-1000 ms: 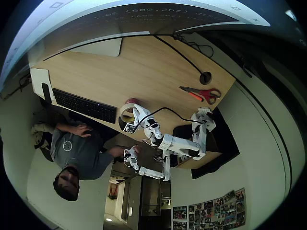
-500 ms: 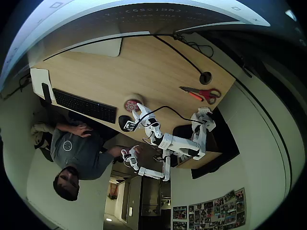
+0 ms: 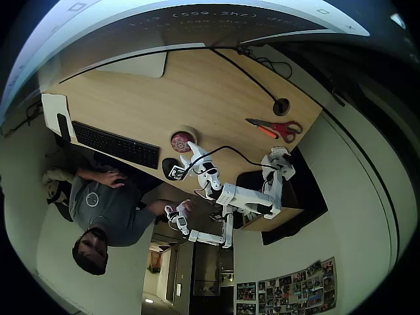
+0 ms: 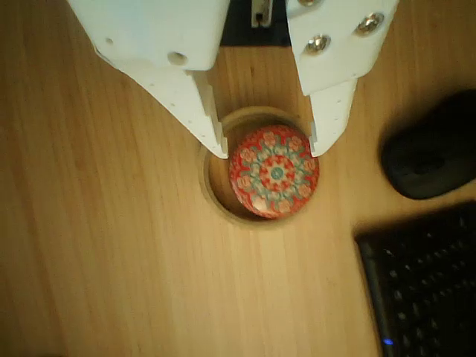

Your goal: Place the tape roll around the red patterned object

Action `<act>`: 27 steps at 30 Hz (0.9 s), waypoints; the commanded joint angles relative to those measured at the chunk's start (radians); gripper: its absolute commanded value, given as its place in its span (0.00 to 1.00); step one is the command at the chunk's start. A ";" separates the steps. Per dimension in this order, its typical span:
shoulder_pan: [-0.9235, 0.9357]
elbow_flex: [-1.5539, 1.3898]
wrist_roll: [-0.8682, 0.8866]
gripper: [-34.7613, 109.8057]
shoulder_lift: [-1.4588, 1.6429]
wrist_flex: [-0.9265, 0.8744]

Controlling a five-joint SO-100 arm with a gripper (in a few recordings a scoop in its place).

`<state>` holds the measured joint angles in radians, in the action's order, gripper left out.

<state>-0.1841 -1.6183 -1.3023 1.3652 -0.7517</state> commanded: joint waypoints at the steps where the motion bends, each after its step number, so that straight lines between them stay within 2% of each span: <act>1: 0.014 0.057 -0.029 0.45 0.035 -0.052; 13: 0.106 -0.031 -0.095 0.47 0.330 -0.268; 20: 0.103 -0.282 -0.094 0.47 0.540 -0.210; 27: 0.091 -0.419 -0.098 0.47 0.604 -0.137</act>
<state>-0.0844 -2.0018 -1.3837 1.9021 -0.9066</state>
